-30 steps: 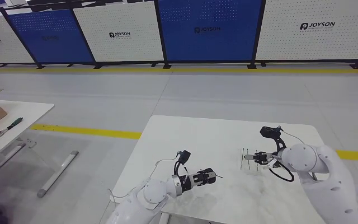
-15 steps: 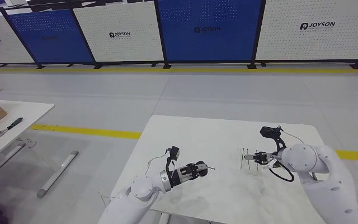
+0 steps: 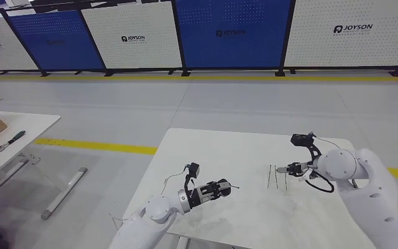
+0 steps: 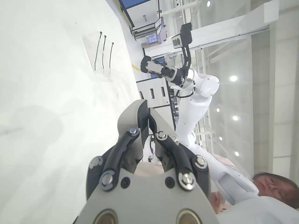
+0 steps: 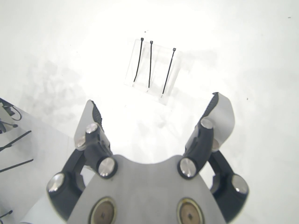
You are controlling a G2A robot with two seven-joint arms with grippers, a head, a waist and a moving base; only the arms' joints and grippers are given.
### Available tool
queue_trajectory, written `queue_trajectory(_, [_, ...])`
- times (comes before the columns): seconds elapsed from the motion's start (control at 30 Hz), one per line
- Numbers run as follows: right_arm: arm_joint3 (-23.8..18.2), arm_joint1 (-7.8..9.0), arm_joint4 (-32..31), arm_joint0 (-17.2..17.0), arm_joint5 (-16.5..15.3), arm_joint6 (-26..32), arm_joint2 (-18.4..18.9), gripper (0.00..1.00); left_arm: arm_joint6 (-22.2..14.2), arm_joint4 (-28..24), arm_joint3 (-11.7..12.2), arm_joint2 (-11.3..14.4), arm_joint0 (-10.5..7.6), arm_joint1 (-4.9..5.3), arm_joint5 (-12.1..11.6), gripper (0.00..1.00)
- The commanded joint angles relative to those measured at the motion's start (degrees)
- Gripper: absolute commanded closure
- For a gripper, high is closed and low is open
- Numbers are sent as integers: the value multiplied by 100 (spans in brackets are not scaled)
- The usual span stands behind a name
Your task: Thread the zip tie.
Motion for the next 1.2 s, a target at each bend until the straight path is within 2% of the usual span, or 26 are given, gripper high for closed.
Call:
queue_trajectory(0.0, [388, -86, 132, 207, -152, -42, -230, 0, 0, 0, 0, 0, 0, 0, 0, 100])
queue_trajectory(0.1, [1026, -266, 296, 586, -285, -41, -636, 0, 0, 0, 0, 0, 0, 0, 0, 100])
queue_trajectory(0.13, [1094, -283, 309, 623, -287, -40, -669, 0, 0, 0, 0, 0, 0, 0, 0, 100])
queue_trajectory(0.47, [1079, -283, 316, 606, -301, -94, -663, 0, 0, 0, 0, 0, 0, 0, 0, 100])
queue_trajectory(0.57, [878, -246, 456, 387, -547, -475, -526, 0, 0, 0, 0, 0, 0, 0, 0, 100])
queue_trajectory(0.63, [721, -205, 707, 180, -962, -609, -397, 0, 0, 0, 0, 0, 0, 0, 0, 100])
queue_trajectory(0.83, [794, -134, 1241, -191, -1762, -868, -160, 0, 0, 0, 0, 0, 0, 0, 0, 100])
queue_trajectory(0.93, [837, -138, 1308, -203, -1891, -777, -212, 0, 0, 0, 0, 0, 0, 0, 0, 100])
queue_trajectory(1.17, [909, -149, 1296, -151, -1872, -833, -229, 0, 0, 0, 0, 0, 0, 0, 0, 100])
